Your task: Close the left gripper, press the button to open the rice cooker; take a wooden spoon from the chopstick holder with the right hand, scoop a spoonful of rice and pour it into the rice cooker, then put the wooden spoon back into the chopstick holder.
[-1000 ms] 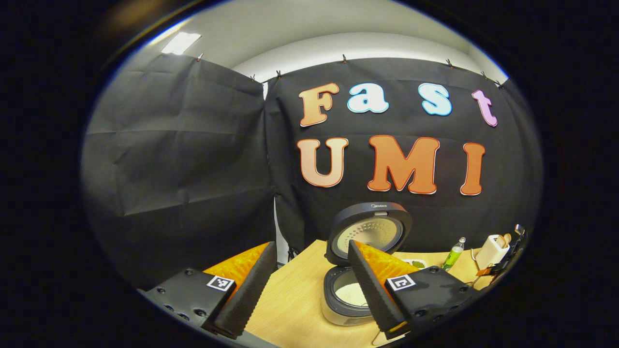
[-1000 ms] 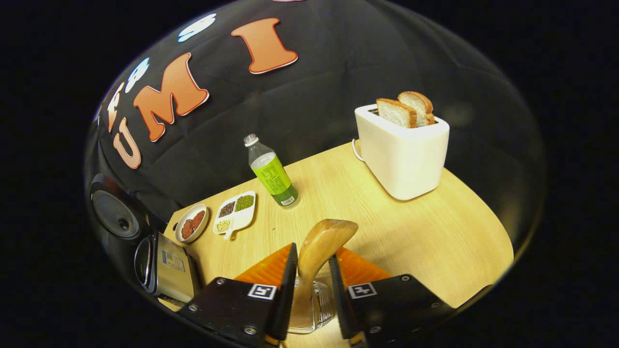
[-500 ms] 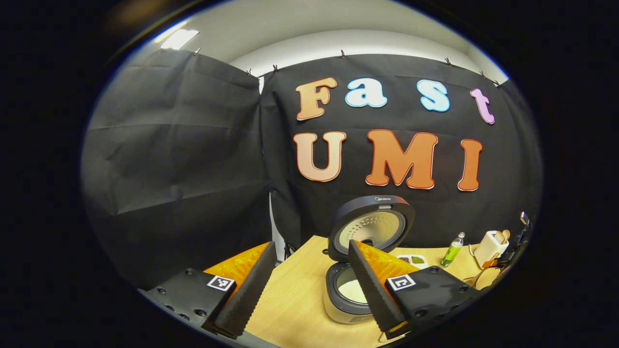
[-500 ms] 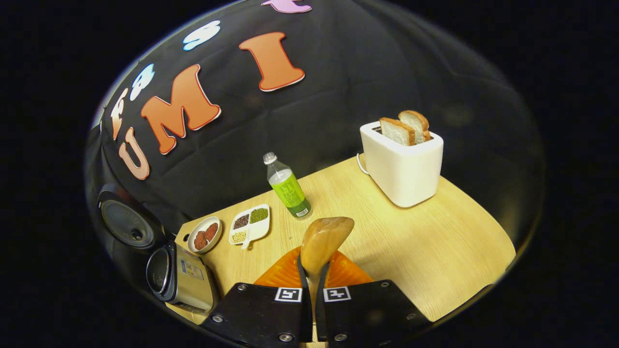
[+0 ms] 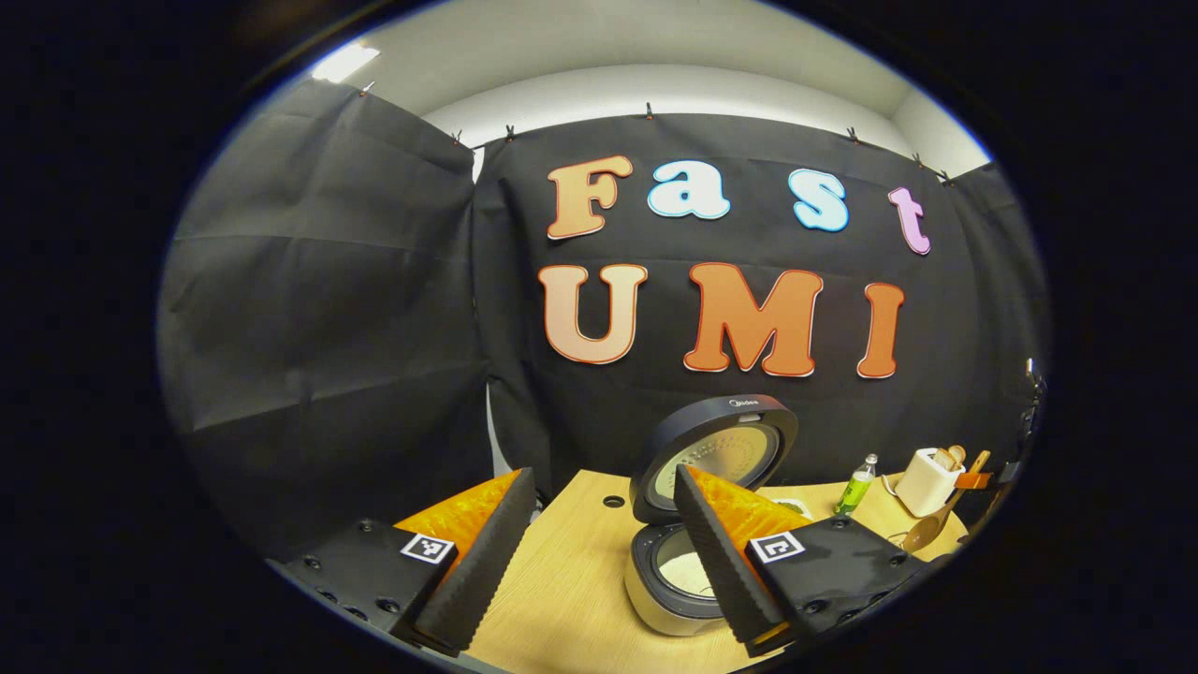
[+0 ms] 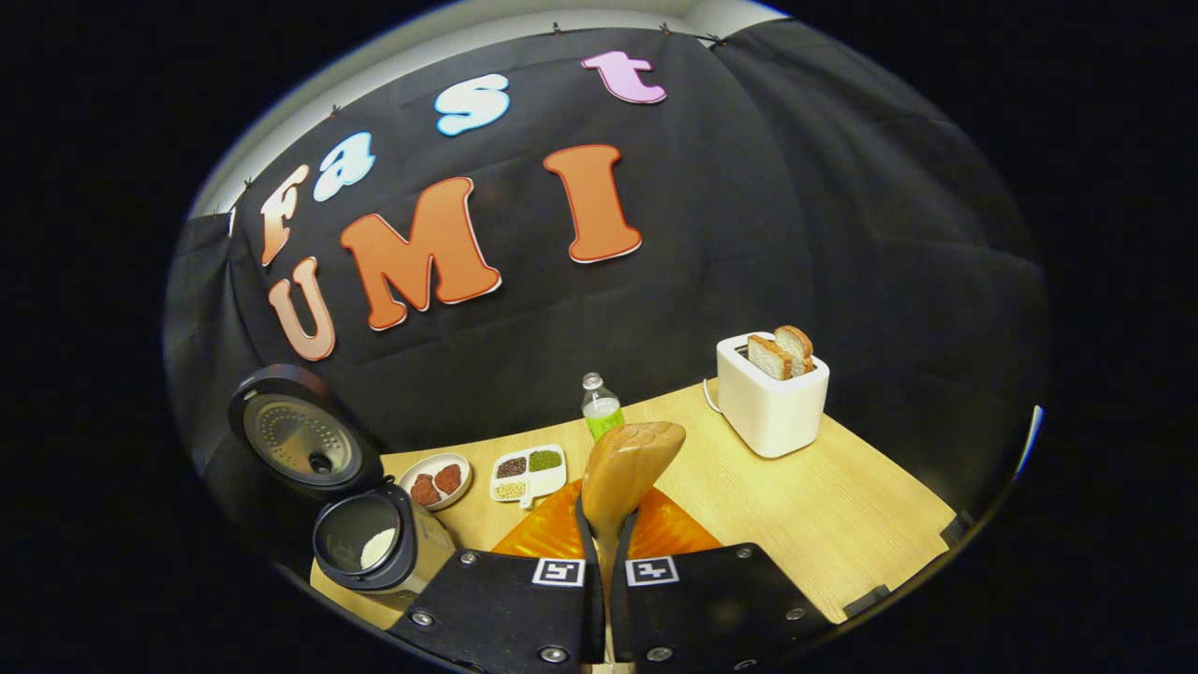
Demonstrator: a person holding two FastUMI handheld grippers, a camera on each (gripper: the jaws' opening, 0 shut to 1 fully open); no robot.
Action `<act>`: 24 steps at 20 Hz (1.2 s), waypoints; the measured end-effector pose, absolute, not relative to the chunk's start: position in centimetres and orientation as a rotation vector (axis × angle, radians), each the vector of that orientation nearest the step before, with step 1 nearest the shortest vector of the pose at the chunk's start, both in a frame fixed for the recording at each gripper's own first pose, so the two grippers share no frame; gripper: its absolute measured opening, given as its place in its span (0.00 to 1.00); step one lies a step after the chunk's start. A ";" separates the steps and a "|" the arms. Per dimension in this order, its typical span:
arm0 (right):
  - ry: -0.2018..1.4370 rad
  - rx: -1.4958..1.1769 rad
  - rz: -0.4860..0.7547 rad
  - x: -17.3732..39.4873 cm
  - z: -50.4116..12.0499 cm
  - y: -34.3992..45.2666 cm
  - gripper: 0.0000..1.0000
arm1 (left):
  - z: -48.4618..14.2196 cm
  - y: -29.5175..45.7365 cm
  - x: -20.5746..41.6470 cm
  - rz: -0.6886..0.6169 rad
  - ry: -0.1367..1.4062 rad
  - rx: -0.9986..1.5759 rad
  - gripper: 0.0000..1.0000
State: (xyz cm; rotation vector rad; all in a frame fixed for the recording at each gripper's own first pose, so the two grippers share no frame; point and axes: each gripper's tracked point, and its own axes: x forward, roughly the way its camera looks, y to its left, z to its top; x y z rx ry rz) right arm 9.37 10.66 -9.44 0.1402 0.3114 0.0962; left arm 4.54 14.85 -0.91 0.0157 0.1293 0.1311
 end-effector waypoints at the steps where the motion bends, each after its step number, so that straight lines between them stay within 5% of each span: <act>1: 0.303 0.135 0.105 8.3 -9.2 11.7 0.02 | -1.1 15.1 4.9 0.111 0.131 0.011 0.96; 17: 0.285 -0.197 -0.048 4.4 -21.2 16.8 0.02 | -2.1 19.1 5.4 0.003 0.166 0.055 0.97; 24: 0.399 0.036 -0.084 4.7 -23.6 18.5 0.02 | -2.8 20.1 5.4 0.000 0.186 0.049 0.97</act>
